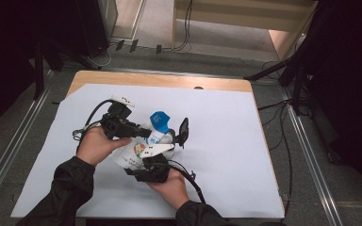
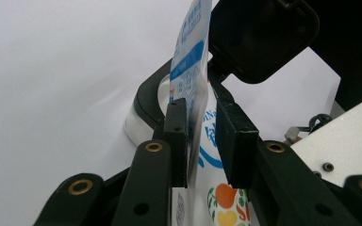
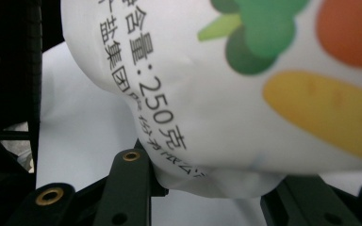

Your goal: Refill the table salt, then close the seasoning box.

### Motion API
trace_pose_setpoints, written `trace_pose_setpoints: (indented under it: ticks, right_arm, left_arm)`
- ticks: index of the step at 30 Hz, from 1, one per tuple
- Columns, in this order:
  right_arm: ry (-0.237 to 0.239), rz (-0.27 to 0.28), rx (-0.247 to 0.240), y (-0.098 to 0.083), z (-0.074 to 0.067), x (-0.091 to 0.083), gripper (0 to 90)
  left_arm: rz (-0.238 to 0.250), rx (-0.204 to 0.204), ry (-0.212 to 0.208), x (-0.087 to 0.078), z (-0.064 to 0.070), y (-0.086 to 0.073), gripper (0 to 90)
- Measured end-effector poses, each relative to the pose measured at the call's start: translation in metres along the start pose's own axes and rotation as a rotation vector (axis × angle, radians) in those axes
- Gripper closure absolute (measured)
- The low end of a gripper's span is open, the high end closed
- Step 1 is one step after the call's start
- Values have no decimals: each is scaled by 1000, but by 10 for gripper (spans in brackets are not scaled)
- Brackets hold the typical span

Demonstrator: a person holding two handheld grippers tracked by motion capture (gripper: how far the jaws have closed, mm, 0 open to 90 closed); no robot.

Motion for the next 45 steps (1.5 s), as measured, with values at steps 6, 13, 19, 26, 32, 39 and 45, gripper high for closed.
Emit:
trace_pose_setpoints:
  ticks: [6,13,19,26,32,39,45]
  right_arm:
    - [-23,-7,12,-6,6,-5,661]
    - [-55,-28,37,-14,14,-11,671]
    - [-90,-47,63,-19,22,-15,671]
    - [-89,-48,78,-18,23,-15,646]
    - [-82,-36,104,-15,24,-18,617]
    - [-74,-33,112,-9,23,-22,577]
    - [-65,-37,115,-8,21,-24,550]
  left_arm:
    - [6,4,-28,6,-2,3,770]
    - [7,8,-45,8,-5,5,858]
    - [0,49,-63,1,-1,4,887]
    - [18,92,-84,-14,2,5,898]
    - [44,78,-115,-21,7,10,900]
    - [90,101,-133,-35,16,20,900]
    - [122,116,-110,-49,14,25,900]
Point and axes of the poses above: each handheld gripper's, and its own axes: x roughly forward along the jaws, y roughly out of its top, z roughly to its right, the point moved 9 cm from there along x, roughly forward along the jaws, and after that the axes turned 15 degrees about z, right-handed, at the moved point
